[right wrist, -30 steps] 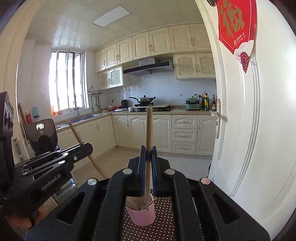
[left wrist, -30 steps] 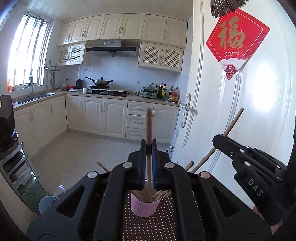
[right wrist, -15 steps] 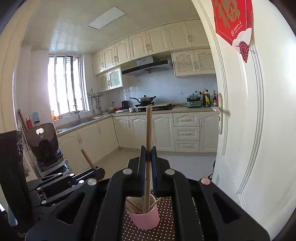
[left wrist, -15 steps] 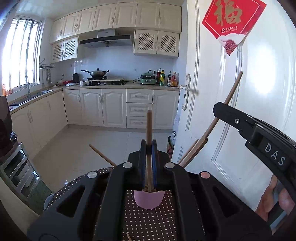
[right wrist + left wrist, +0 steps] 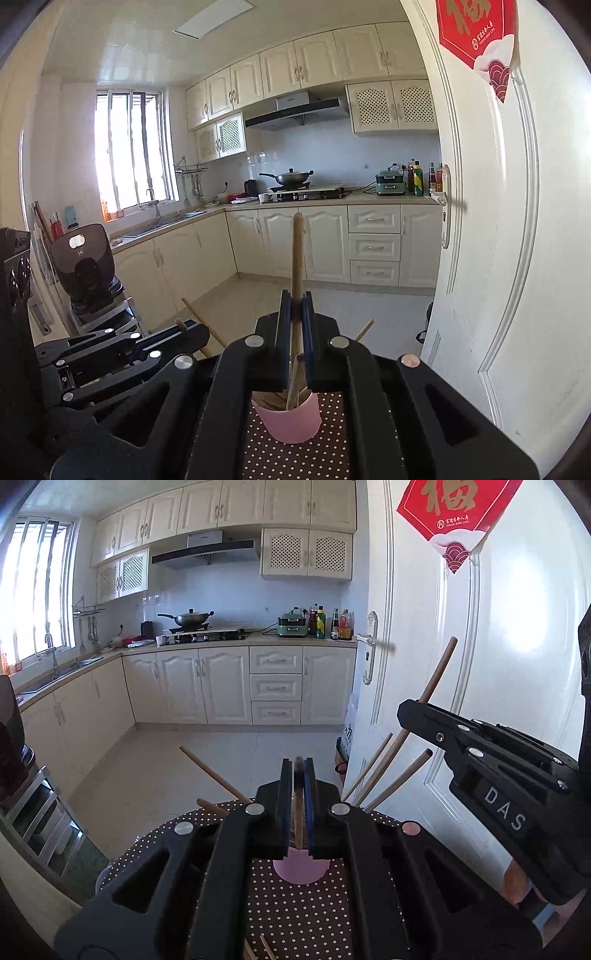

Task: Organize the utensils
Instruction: 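Lower both chopsticks into the pink cup and open both grippers, then move both open grippers back down to the remaining chopsticks, then close the left gripper on a chopstick while the right gripper grasps another, then lift the left gripper's chopstick over the pink cup while the right gripper carries its own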

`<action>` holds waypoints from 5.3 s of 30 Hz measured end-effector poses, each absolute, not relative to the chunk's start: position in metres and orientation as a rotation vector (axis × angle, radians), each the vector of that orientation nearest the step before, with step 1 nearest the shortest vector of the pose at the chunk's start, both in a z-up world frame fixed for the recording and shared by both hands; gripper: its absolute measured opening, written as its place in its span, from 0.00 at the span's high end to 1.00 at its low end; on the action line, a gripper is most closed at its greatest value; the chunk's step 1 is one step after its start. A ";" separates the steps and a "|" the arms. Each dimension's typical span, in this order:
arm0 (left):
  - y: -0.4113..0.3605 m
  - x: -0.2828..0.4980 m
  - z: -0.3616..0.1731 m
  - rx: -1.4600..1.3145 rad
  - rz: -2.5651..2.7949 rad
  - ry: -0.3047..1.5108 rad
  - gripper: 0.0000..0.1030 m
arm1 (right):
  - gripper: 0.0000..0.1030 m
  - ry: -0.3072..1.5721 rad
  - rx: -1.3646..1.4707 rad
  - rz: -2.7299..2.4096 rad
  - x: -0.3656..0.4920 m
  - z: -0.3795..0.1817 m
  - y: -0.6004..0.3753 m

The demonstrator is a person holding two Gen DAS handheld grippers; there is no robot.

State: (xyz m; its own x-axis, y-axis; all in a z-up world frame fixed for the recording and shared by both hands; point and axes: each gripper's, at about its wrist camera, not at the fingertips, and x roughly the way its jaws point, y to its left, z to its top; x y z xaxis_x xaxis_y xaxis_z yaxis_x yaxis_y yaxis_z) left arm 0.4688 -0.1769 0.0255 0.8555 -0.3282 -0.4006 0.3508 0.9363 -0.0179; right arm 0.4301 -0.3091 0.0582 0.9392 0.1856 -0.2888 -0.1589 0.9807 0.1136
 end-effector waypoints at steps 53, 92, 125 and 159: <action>-0.104 0.401 0.014 0.036 -0.334 0.526 0.30 | 0.73 0.444 -0.002 0.235 0.358 0.043 -0.278; -0.093 0.456 -0.165 0.069 -0.314 1.047 0.85 | 0.71 0.968 -0.014 0.372 0.408 -0.124 -0.212; -0.059 0.421 -0.096 0.021 -0.313 0.933 0.94 | 0.96 0.875 -0.004 0.395 0.400 -0.075 -0.204; -0.066 0.342 0.015 -0.010 -0.361 0.621 0.94 | 0.96 0.448 0.034 0.328 0.327 0.034 -0.267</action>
